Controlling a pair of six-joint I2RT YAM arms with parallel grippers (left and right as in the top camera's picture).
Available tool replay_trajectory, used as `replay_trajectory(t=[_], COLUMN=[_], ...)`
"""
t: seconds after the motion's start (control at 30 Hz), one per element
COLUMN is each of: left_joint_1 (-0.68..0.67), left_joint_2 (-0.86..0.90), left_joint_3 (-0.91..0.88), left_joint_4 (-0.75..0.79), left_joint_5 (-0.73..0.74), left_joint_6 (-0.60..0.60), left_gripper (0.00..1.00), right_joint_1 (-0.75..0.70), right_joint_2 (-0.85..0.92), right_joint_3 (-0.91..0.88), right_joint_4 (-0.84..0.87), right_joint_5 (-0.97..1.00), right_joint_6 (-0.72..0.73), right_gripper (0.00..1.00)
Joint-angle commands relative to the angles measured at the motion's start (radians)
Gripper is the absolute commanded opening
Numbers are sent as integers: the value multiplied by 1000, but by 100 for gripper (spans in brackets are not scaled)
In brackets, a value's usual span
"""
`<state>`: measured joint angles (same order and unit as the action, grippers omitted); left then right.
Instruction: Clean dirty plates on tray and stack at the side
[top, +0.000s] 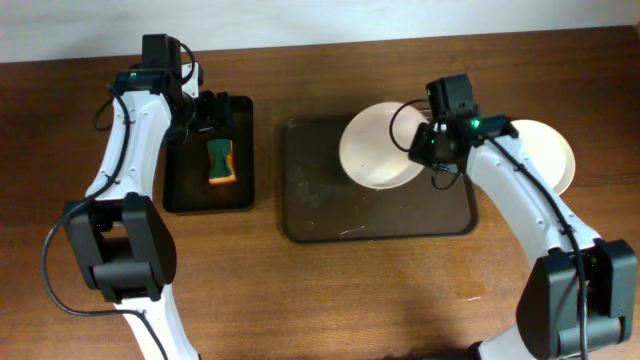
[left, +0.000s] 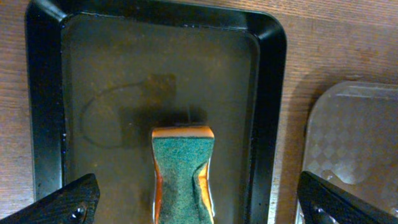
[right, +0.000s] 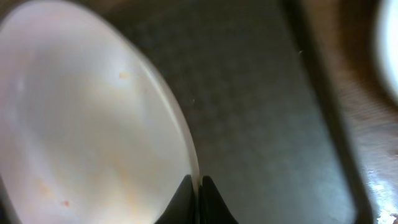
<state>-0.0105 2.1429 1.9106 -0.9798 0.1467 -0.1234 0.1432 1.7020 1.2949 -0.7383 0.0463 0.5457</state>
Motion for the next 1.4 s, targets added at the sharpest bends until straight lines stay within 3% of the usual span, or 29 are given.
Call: replay_trajectory(t=[0.0, 0.17, 0.23, 0.33, 0.4, 0.47, 0.5, 0.57, 0.67, 0.8, 0.9, 1.0, 1.07, 1.1, 1.17, 1.27, 1.37], left_joint_1=[7, 7, 7, 6, 4, -2, -5, -9, -32, -77, -77, -77, -77, -77, -77, -77, -71], left_joint_2=[-16, -16, -16, -16, -16, -15, -15, -15, -15, -13, -13, -11, -11, -11, -24, -98, -191], left_joint_3=[9, 9, 9, 6, -17, -127, -177, -270, -307, -307, -308, -348, -362, -362, -342, -229, -205], left_joint_4=[-1, 16, -51, -83, -98, -74, -29, 72, 104, 192, 194, 233, 240, 238, 234, 148, 175], left_joint_5=[14, 29, 151, 164, 102, -8, -5, -12, -67, -170, -171, -197, -196, -196, -188, -188, -188], left_joint_6=[9, -1, -18, -17, -17, -18, -22, -44, -51, -70, -70, -70, -70, -70, -70, -70, -70], left_gripper=[100, 100, 100, 100, 69, 75, 68, 35, 35, 49, 41, 47, 31, 14, 0, 0, 0], right_joint_1=[-6, -6, 4, 43, 40, 41, 41, 41, 41, 41, 41, 41, 41, 41, 41, 41, 41], right_joint_2=[-7, -7, -3, 64, 72, 72, 72, 72, 72, 72, 72, 72, 72, 72, 72, 72, 72], right_joint_3=[-172, -420, -443, -448, -448, -448, -448, -448, -448, -448, -448, -448, -448, -448, -448, -448, -448], right_joint_4=[186, 523, 572, 650, 656, 652, 652, 649, 649, 645, 645, 639, 638, 636, 634, 634, 635], right_joint_5=[-126, -198, -204, -197, -196, -197, -196, -196, -196, -196, -196, -196, -196, -196, -196, -196, -193], right_joint_6=[10, 10, 13, 13, 13, 13, 13, 13, 13, 13, 13, 13, 13, 13, 13, 13, 13], right_gripper=[4, 4, 4, 4, 4, 4, 4, 4, 4, 4, 4, 4, 4, 4, 4, 4, 4])
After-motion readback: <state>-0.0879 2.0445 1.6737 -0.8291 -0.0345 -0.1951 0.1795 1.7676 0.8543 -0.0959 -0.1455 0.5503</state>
